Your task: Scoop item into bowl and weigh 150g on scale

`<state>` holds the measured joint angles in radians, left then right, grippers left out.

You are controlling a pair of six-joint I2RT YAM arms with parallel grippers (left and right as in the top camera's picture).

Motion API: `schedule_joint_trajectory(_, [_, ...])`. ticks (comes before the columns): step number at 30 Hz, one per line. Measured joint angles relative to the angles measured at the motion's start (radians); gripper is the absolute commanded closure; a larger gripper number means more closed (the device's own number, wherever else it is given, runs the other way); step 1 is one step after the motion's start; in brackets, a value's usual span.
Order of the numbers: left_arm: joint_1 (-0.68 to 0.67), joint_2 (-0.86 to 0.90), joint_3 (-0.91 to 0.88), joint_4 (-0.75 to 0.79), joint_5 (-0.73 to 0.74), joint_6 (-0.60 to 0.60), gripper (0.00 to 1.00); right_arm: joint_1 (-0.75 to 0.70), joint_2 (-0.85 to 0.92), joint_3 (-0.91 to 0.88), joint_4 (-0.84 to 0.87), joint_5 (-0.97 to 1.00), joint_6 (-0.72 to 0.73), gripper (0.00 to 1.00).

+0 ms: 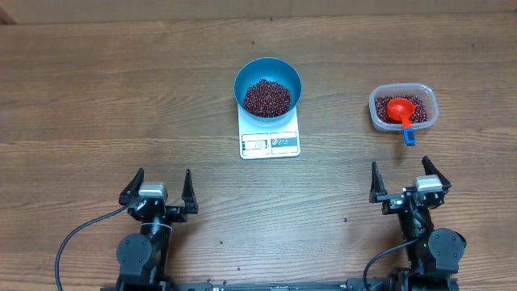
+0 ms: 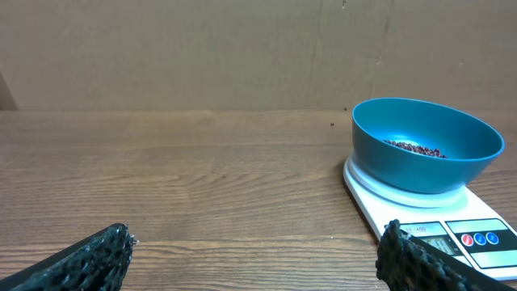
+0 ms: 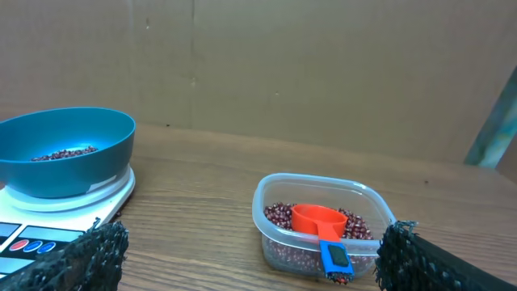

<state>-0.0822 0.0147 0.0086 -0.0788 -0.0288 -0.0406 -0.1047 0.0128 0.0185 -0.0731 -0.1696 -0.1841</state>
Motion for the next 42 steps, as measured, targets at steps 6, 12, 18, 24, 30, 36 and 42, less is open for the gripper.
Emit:
schedule_joint_trajectory(6, [0.0, 0.0, 0.0, 0.0, 0.0, 0.0, 0.01, 0.0, 0.0, 0.0, 0.0, 0.001, 0.0, 0.0])
schedule_joint_trajectory(12, [0.0, 0.0, 0.0, 0.0, 0.0, 0.0, 0.0, 0.0, 0.0, 0.0, -0.001, 0.009, 0.044, 0.0])
schedule_joint_trajectory(18, [0.0, 0.0, 0.0, 0.0, 0.0, 0.0, 0.0, 0.0, 0.0, 0.0, -0.002, 0.018, 0.064, 0.0])
schedule_joint_trajectory(24, [0.0, 0.0, 0.0, 0.0, 0.0, 0.0, 0.0, 0.0, 0.0, 0.0, -0.002, 0.018, 0.069, 0.0])
schedule_joint_trajectory(30, [0.0, 0.0, 0.0, 0.0, 0.0, 0.0, 0.0, 0.0, 0.0, 0.0, -0.002, 0.018, 0.072, 0.0])
schedule_joint_trajectory(36, [0.0, 0.0, 0.0, 0.0, 0.0, 0.0, 0.01, 0.0, 0.0, 0.0, -0.002, 0.018, 0.072, 0.0])
schedule_joint_trajectory(42, [0.0, 0.0, 0.0, 0.0, 0.0, 0.0, 0.0, 0.0, 0.0, 0.0, -0.002, 0.019, 0.072, 0.0])
